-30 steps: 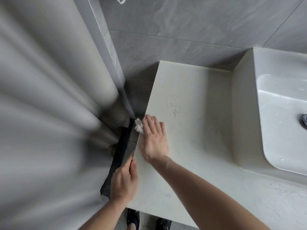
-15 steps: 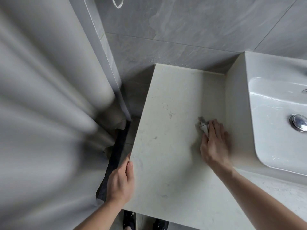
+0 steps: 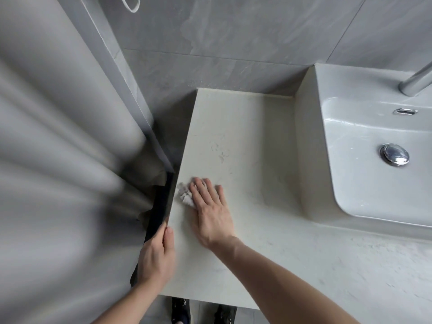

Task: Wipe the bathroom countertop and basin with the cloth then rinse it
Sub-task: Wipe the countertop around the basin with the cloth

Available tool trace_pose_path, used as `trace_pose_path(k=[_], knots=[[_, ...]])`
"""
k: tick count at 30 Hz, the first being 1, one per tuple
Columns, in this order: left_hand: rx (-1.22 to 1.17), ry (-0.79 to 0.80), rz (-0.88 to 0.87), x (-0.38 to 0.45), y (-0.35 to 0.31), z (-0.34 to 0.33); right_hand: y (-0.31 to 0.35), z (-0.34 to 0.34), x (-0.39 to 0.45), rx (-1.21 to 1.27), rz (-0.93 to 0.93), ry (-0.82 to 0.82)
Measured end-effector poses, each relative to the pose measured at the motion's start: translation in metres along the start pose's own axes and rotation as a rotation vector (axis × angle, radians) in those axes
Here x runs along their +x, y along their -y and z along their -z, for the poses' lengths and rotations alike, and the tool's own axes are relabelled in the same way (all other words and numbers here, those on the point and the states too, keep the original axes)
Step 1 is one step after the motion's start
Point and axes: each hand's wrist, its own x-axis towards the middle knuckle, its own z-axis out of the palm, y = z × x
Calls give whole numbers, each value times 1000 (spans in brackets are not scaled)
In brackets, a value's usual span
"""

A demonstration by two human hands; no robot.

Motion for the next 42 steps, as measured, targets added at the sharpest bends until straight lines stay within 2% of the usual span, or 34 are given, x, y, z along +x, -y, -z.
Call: trace_pose_path(k=[4,7,11,16,19,21,28,31,33,35,39,42], knots=[[-29,13,-41,10,-12,9,-41,15,-22,19,-54,-18],[-53,-11,-99,29,-36,10,-89,36,-41,-31,-193,-77],[17,36,-128,52,-65,2,-143,53,-45,-131,-438,-215],[87,-8,-74,56,-71,-11,-139,41,-29,-150,-579,-351],[116,-34,-81,55,-72,-13,-118,39,-8,-104,-665,-303],[128,-41,-89,55,-73,-13,-104,37,11,-65,-582,-238],[138,-69,-156,55,-72,-12,-30,19,80,114,-5,-25],[122,-83,-149,54,-73,-10,-15,11,95,179,100,22],[129,-81,-148,54,-75,-10,-24,17,90,231,98,-28],[142,-83,-144,54,-74,-11,-49,27,76,296,-6,-111],[151,-74,-87,54,-75,-11,-135,62,51,266,-366,-357],[147,-70,-89,53,-76,-10,-181,81,40,109,-525,-354]])
